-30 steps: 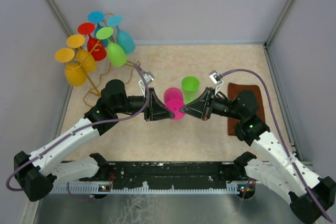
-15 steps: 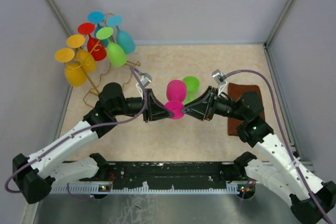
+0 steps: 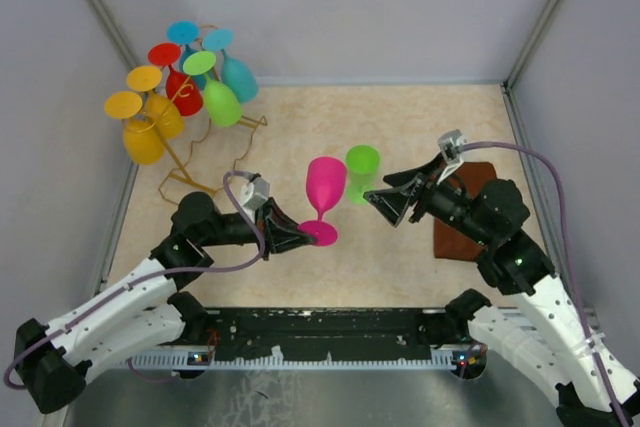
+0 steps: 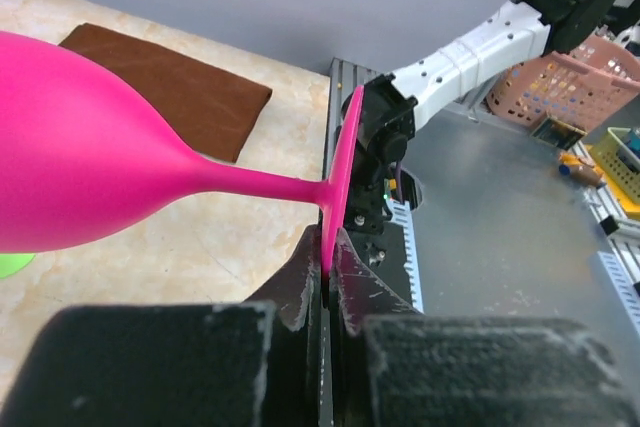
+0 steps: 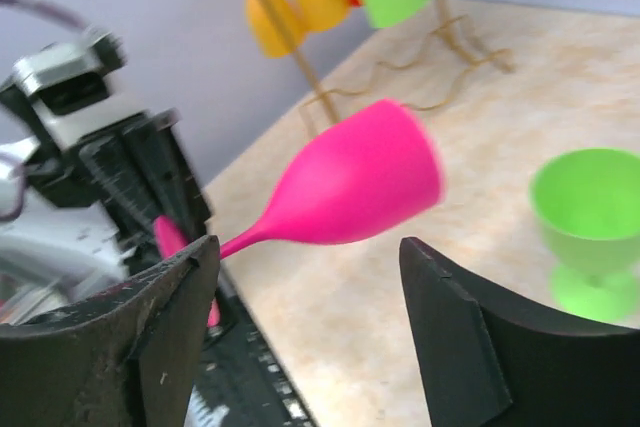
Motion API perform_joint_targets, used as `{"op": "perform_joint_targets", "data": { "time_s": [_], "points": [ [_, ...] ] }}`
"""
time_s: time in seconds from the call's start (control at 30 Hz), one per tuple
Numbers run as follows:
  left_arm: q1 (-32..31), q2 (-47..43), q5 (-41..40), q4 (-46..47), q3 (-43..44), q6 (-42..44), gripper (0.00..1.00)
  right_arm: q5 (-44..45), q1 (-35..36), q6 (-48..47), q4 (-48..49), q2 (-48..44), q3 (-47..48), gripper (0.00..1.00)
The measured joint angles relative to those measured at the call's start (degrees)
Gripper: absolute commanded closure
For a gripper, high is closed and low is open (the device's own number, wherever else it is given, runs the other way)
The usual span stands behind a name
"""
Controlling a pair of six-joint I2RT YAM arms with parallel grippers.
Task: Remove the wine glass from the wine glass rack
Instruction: Place the wine glass at the center of the board.
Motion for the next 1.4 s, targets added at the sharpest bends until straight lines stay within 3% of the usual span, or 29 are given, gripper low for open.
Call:
{"op": "perform_joint_targets", "data": {
  "time_s": [0.27, 0.5, 1.0, 1.17, 1.4],
  "points": [
    [0.02, -6.12, 3.06, 6.29, -8.17, 6.58, 1.0, 19.1, 0.0, -7.45, -14.43, -0.48, 7.98, 0.07],
    [0.02, -8.39, 7.45, 13.92, -13.55, 7.67, 1.0, 20.59, 0.0, -7.13, -20.02, -0.11, 8.04, 0.01],
    [0.02, -7.26, 17.05, 18.4, -13.55, 7.21, 1.0, 2.34, -3.23, -1.11, -11.98, 2.99, 7.43, 0.02],
    [0.02, -6.78, 18.8, 20.0, -13.55, 5.97, 1.0, -11.74, -10.4, 3.56, -3.76, 5.16, 4.39, 0.07],
    [0.02, -4.02, 20.85, 24.7, -13.55, 1.92, 1.0, -28.61, -11.21, 14.34, 11.5, 13.25, -2.56, 0.17]
  ]
}}
